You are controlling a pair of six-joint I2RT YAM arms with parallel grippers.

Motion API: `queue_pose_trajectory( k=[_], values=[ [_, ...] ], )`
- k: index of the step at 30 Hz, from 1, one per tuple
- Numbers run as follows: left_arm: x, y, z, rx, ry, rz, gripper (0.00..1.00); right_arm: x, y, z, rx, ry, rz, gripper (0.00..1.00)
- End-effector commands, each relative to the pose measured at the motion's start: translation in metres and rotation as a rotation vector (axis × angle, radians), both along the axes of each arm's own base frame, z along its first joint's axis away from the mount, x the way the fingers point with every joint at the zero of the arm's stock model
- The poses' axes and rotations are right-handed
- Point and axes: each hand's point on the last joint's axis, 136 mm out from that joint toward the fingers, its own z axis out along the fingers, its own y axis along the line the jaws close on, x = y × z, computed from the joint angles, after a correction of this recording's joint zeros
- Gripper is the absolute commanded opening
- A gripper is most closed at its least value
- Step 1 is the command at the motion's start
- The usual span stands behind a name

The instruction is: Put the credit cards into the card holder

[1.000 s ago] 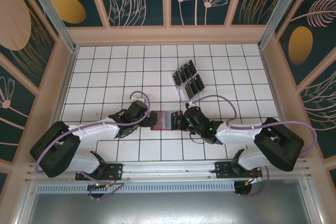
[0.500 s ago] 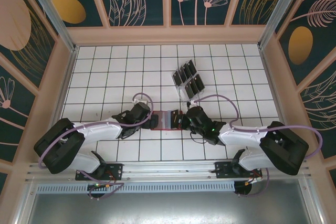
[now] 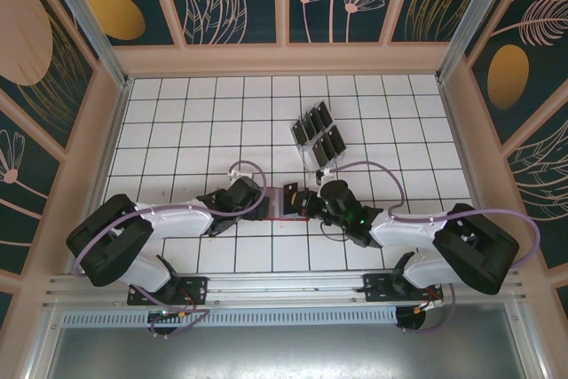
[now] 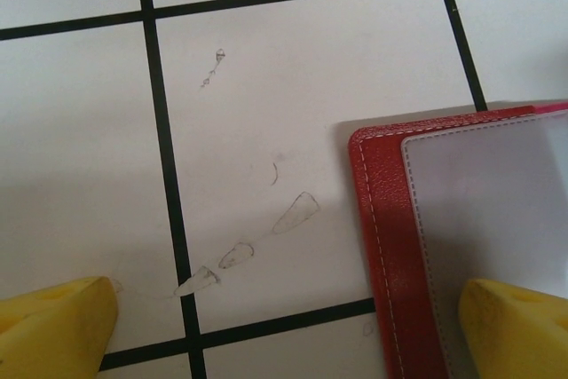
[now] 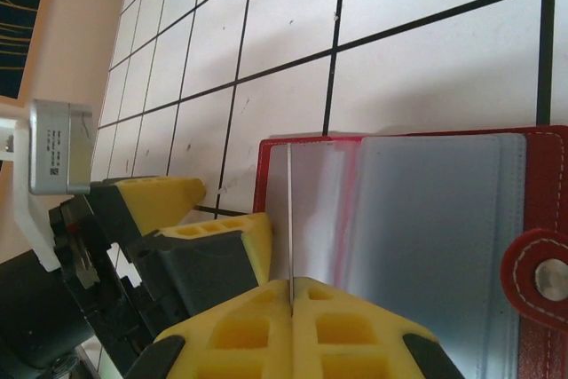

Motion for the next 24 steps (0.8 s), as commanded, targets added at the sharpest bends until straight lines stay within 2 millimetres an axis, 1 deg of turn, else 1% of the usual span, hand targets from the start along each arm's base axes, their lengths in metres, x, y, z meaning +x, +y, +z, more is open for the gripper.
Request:
queue_pose_trajectory(
  k=[1,11,20,24],
  values=[
    [-0.003,0.012,-0.008,0.072,0.021,0.027,0.98,0.004,0.004,0.01,0.073,-0.041,-0.004,0.0],
    [-0.007,0.018,-0.008,0.065,0.024,0.058,0.99,0.008,0.005,0.006,0.091,-0.058,-0.018,0.0],
    [-0.017,0.013,-0.01,0.005,0.05,0.052,0.98,0.01,0.008,0.0,0.081,-0.042,-0.03,0.0],
    [-0.02,0.012,-0.005,-0.019,0.045,0.054,0.99,0.011,0.012,-0.002,0.074,-0.039,-0.024,0.0]
  ],
)
